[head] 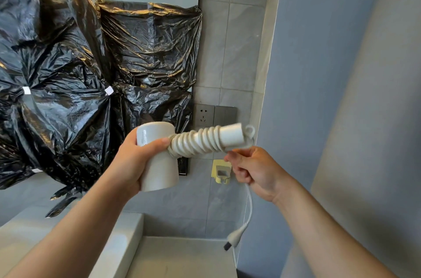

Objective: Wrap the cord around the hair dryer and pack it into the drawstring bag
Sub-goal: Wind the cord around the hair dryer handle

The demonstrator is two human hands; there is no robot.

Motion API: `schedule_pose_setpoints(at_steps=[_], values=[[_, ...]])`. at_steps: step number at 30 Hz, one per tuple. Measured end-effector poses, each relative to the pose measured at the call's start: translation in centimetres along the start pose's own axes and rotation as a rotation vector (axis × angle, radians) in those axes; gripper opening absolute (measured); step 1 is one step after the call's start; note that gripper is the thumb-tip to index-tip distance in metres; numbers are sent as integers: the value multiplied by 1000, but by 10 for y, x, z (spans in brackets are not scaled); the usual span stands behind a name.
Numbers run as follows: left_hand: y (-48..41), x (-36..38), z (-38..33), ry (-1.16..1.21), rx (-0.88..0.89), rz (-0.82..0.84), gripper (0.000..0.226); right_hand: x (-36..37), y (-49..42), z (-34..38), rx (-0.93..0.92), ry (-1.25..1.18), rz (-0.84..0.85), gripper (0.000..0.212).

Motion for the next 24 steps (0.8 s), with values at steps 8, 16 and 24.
schedule_pose_setpoints(at_steps=[8, 16, 24], values=[[0, -8, -15, -269, 55, 75, 88, -19, -2, 20, 182, 262, 97, 13], [9, 12, -19, -740, 224, -86, 91, -1, -10, 12, 184, 834, -120, 14], [20, 26, -6, -715, 267, -327, 91, 9, -11, 7, -153, 1070, -407, 20]])
Point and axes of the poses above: each hand's wrist, its own y-axis away from the middle knuckle, its own x-axis out of the palm, z = x × y, the point moved 1 cm from there along -y, towards the middle knuckle, and after that the axes turned 13 degrees about -y, right-handed, at the moved point
